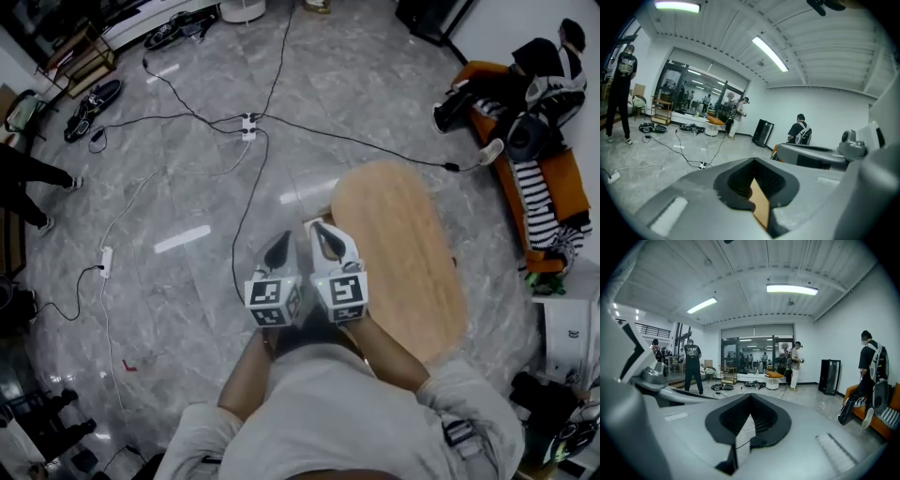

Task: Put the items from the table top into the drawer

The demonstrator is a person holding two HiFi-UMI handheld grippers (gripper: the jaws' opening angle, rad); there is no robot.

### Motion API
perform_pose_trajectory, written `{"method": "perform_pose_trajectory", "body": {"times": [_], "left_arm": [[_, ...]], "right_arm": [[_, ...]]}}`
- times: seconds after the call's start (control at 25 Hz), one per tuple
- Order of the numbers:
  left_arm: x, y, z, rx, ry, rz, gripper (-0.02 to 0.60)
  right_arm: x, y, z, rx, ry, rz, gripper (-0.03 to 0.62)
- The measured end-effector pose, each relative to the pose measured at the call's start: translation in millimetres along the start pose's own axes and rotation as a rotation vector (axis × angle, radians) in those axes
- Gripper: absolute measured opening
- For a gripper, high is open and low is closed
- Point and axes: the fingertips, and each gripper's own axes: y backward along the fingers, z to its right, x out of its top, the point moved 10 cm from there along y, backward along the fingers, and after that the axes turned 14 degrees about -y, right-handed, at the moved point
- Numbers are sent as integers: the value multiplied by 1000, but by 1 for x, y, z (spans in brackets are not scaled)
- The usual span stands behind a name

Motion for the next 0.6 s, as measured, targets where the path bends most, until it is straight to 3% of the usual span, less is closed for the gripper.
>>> {"method": "perform_pose_trajectory", "body": {"times": [0.24,0.6], "left_arm": [[27,13,13,-18,-47,72,20],[22,31,12,7,-55,107,20]], "right_arm": [[26,14,-9,19,20,68,6],[20,22,-27,50,33,81,6]]}}
